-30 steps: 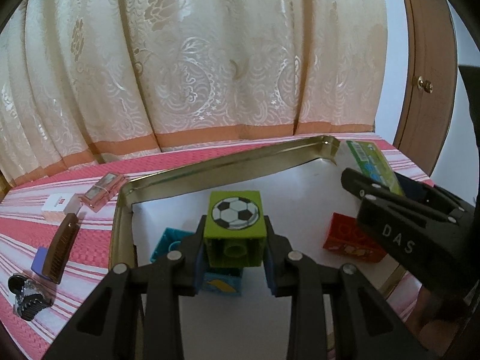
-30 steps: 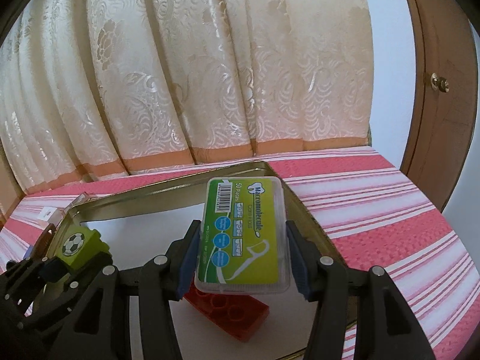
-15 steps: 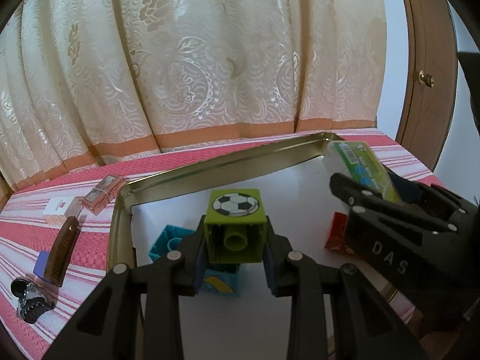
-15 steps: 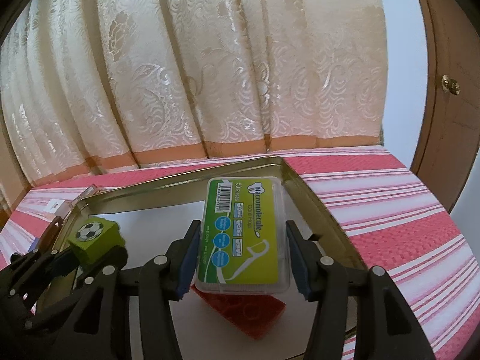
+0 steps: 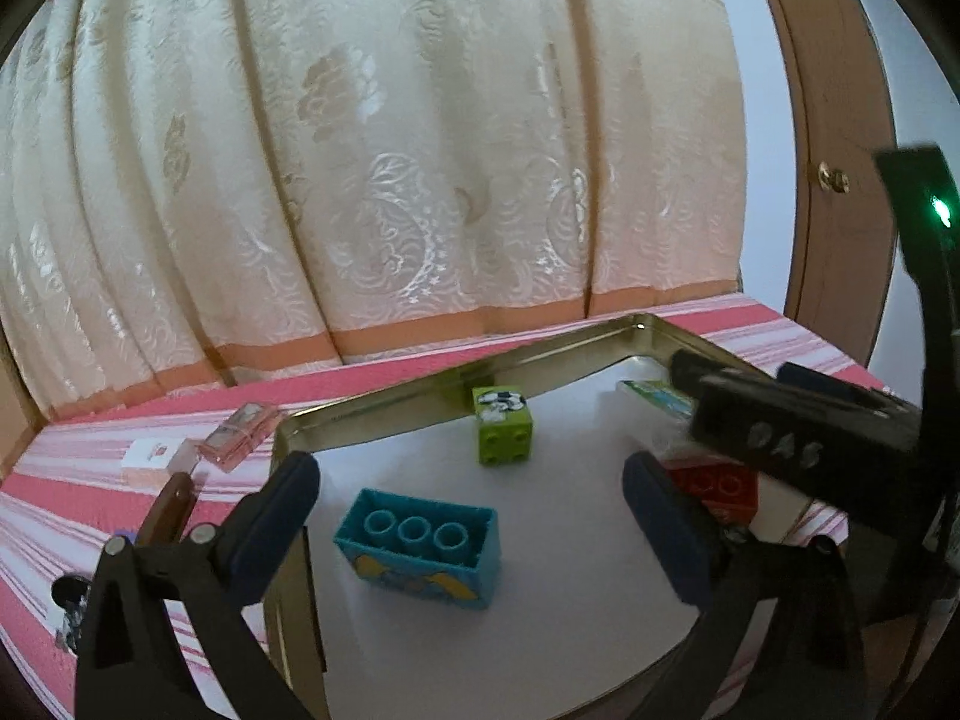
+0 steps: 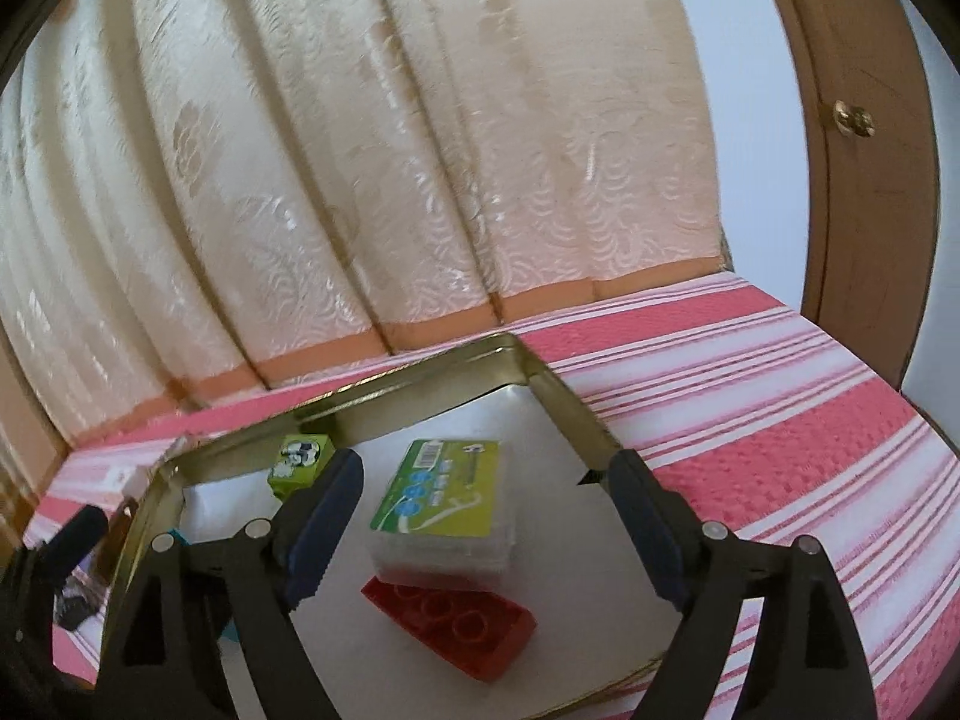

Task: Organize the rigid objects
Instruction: 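Lower both held items into the tray and open both tools, then move both tools back toward the white charger and black hair clip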

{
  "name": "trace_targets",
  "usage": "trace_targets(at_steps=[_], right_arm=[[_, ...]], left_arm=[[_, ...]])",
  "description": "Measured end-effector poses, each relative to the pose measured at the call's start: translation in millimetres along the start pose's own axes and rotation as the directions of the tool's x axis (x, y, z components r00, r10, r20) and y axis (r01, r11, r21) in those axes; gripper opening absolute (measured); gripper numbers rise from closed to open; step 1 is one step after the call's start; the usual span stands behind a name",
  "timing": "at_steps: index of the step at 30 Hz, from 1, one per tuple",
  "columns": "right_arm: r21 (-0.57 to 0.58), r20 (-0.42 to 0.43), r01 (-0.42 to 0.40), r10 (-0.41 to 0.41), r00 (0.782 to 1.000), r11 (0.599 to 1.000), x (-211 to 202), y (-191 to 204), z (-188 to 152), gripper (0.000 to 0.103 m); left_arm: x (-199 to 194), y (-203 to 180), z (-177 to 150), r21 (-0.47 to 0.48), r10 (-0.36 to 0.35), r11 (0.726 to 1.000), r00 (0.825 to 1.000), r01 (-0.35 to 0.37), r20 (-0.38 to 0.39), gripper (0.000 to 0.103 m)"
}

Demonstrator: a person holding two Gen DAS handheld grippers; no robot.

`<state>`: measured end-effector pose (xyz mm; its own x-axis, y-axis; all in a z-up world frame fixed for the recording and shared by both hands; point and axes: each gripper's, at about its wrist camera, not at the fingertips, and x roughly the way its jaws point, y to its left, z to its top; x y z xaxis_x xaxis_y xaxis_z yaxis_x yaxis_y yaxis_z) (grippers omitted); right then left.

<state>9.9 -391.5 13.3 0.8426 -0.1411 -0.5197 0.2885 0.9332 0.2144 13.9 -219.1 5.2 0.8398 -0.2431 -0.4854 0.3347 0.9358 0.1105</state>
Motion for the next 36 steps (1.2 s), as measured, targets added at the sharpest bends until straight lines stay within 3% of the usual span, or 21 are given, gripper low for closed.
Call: trace_targets(at_steps=[7,9,11,14,21,30,36], right_arm=[[0.036,0.121,0.020,-0.024,0.992,0.999,-19.3,-8.0,1.0,0.086],[0.041,0.222,0.032,-0.041,0.974,0.999,-35.7,-9.4,0.3,0.087],[0.056,0.306,0.050,-0.065,0.950,0.997,-49.4,-10.7,-1.0,0.100],[0.079,0.358,0.080,-0.103,0.928,0.994,-58.9,-13.0,-1.7,0.100],[0.080,0.297,0.102,-0.122,0.947,0.991,-49.3,-12.5,-1.4,0.100],[0.150,0.289,0.097,-0.137,0.947,0.984,-60.1,-7.6,-15.7,0.100],[0.100,0.297,0.101,-0.127,0.946,0.990,-70.3,14.8,-25.8,0.100]], left_arm=[[-0.3,17.6,-3.5,-0.063,0.008,0.998,1.000,-0.008,-0.007,0.102],[-1.6,20.6,-4.0,-0.066,0.020,0.998,1.000,-0.020,-0.001,0.102],[-4.9,23.9,-4.6,-0.072,0.033,0.997,0.999,-0.033,0.008,0.102],[-12.9,30.9,-5.3,-0.088,0.057,0.995,0.998,-0.053,0.037,0.102],[-20.9,40.9,-11.1,-0.068,0.079,0.995,0.996,-0.076,0.050,0.102],[-31.6,70.3,-19.2,-0.102,0.086,0.991,0.995,-0.081,0.041,0.102],[-37.7,96.5,-25.7,-0.124,0.107,0.987,0.994,-0.102,0.034,0.102]])
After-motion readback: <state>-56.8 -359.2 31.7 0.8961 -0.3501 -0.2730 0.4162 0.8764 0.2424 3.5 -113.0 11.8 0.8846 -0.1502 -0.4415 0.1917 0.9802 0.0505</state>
